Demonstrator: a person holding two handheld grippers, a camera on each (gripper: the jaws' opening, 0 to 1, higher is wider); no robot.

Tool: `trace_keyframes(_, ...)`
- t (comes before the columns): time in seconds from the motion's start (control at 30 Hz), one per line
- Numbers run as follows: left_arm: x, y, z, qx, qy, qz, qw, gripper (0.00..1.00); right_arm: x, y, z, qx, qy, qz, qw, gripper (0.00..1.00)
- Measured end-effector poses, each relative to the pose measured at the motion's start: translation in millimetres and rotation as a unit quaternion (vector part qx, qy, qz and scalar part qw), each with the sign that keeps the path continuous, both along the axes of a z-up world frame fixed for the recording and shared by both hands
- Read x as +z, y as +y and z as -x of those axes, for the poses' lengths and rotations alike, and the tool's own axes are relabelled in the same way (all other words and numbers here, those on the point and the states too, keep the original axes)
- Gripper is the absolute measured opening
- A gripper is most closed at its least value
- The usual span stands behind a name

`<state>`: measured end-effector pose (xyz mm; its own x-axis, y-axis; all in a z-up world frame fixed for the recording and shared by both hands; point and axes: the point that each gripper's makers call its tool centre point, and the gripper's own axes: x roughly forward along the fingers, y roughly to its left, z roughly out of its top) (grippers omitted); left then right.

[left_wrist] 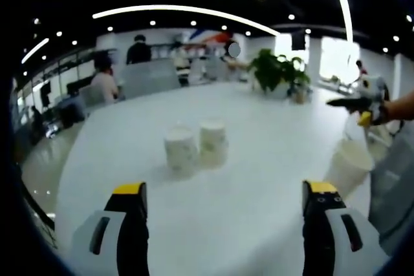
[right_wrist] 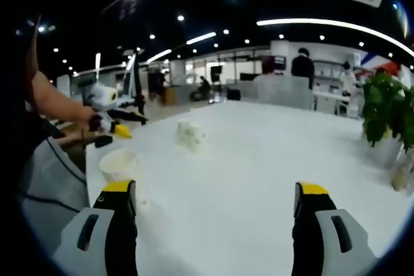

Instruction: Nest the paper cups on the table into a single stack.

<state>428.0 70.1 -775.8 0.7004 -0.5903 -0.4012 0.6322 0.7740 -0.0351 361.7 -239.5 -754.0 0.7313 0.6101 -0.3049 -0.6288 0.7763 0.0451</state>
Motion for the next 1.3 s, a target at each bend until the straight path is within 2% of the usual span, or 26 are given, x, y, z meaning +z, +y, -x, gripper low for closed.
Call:
trace_keyframes(0.23,-4.2,-2,-17.7,0.002,-0.009,-0.002,1.0,0.94,-3.8,-1,0,-0.002,0.008,-0.002,1.0,1.0)
trace_keyframes(0.63,-20.0,0,-52.5,0.017,0.001,-0.002,0.9999,0.9,-12.4,-1,2,-0.004,0.022,-0.001,0.9998,1.0)
trace_keyframes(0.93,-33.0,-7,-76.0,0.026,0.013,0.003,0.9996,0.86,-19.0,-5,6,-0.007,0.032,0.001,0.9994,1.0)
trace_keyframes(1.07,-36.0,-7,-88.5,0.033,0.01,0.004,0.9994,0.8,-20.2,-7,7,-0.011,0.035,0.001,0.9993,1.0)
trace_keyframes(1.13,-38.2,-4,-96.9,0.047,0.02,0.015,0.9986,0.77,-20.9,-8,7,-0.012,0.037,0.0,0.9992,1.0)
trace_keyframes(1.2,-35.1,-1,-107.6,0.061,0.016,0.024,0.9977,0.75,-21.3,-8,7,-0.013,0.038,-0.001,0.9992,1.0)
trace_keyframes(1.3,-35.2,-2,-116.3,0.057,0.013,0.02,0.9981,0.73,-21.3,-10,6,-0.016,0.039,-0.003,0.9991,1.0)
